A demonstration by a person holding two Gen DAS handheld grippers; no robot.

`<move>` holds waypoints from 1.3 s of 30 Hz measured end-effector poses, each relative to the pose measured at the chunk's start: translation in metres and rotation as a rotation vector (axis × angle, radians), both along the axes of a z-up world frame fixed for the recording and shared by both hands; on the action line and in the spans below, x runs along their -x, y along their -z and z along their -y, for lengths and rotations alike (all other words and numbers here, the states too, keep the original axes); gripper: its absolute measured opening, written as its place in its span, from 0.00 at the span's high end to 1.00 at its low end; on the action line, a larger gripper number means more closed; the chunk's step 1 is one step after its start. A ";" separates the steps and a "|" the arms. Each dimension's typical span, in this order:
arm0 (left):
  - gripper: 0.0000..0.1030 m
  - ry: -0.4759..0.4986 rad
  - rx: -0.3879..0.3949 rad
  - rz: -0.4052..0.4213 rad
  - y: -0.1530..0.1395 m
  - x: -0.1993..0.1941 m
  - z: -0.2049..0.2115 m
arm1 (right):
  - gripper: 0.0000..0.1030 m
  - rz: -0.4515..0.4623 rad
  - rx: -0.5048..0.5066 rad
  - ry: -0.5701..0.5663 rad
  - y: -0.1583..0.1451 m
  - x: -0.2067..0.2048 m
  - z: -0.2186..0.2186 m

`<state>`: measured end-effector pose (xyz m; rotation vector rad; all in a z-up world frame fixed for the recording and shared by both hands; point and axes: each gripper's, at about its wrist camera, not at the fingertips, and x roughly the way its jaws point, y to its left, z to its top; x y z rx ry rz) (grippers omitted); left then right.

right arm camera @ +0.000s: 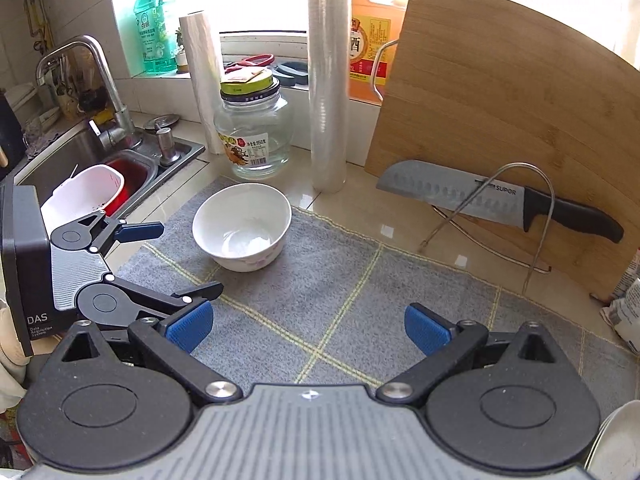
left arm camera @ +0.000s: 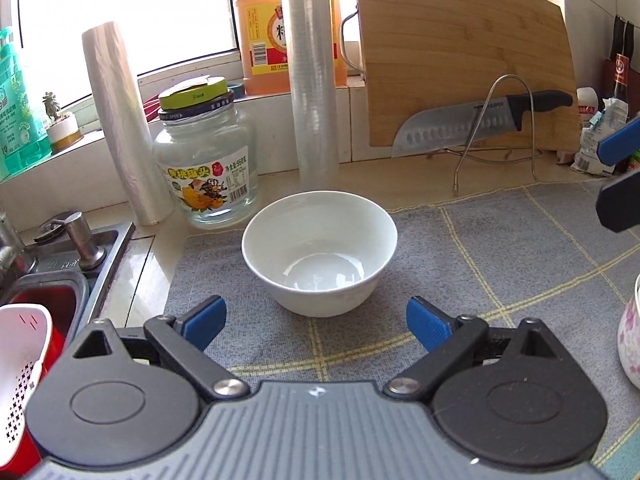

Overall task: Organize plates and bowls
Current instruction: 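Move the open right tool to the white bowl beside the glass jar, then close the right tool on the rim of the white bowl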

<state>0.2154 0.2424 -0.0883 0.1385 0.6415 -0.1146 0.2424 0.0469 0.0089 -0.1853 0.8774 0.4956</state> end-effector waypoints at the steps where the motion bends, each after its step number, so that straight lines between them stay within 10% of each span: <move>1: 0.06 0.004 -0.007 0.000 0.002 -0.003 -0.001 | 0.00 -0.003 0.005 -0.007 0.001 -0.005 -0.004; 39: 0.08 0.126 -0.017 0.036 0.029 -0.039 -0.004 | 0.21 -0.153 0.034 -0.200 0.073 -0.126 -0.110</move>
